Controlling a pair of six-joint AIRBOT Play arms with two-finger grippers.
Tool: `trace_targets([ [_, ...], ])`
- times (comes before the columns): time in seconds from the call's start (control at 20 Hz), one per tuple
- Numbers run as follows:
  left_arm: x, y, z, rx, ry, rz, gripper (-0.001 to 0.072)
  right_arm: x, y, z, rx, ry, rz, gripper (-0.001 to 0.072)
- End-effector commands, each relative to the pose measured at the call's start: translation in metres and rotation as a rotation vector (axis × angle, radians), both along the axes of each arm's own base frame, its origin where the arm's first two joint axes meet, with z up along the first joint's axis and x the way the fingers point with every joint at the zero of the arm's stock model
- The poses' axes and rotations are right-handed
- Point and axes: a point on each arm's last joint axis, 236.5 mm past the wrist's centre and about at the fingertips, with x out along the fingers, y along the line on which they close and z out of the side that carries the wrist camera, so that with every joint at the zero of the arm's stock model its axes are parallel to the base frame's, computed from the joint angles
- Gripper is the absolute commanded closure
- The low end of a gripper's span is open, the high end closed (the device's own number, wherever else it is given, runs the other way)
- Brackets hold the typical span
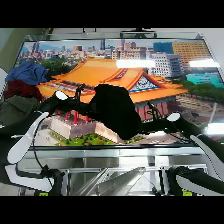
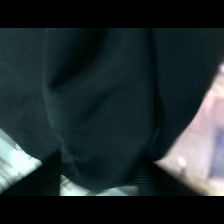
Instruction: Fold the shirts.
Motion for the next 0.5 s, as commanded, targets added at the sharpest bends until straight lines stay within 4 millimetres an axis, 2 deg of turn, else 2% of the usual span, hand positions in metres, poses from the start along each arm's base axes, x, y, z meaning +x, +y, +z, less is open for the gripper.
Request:
trace_targets([
  [0.0,0.012,-0.012,0.012,-0.031,-0.022,-0.053,0.0699,0.014,0.021,0.012,0.087,-0.050,0.024,0.0594],
  [0.05,0.016,-0.014,0.025,-0.048,-0.033,-0.068,0.0700,0.019,0.025,0.021,0.102,-0.064,0.036,0.0693],
  [0.15,0.023,-0.018,0.061,-0.083,-0.082,-0.114,0.0700,0.033,0.029,0.045,0.131,-0.120,0.058,0.0690],
  [0.2,0.028,-0.017,0.085,-0.100,-0.119,-0.131,0.0700,0.043,0.030,0.064,0.154,-0.159,0.067,0.0690],
  [0.25,0.031,-0.016,0.115,-0.116,-0.170,-0.151,0.0700,0.055,0.028,0.091,0.183,-0.214,0.076,0.0690],
  [0.35,0.033,-0.010,0.184,-0.143,-0.292,-0.179,0.0699,0.081,0.013,0.164,0.226,-0.382,0.076,0.0690],
  [0.45,0.025,0.002,0.263,-0.157,-0.445,-0.197,0.0699,0.100,-0.013,0.262,0.242,-0.631,0.035,0.0690],
])
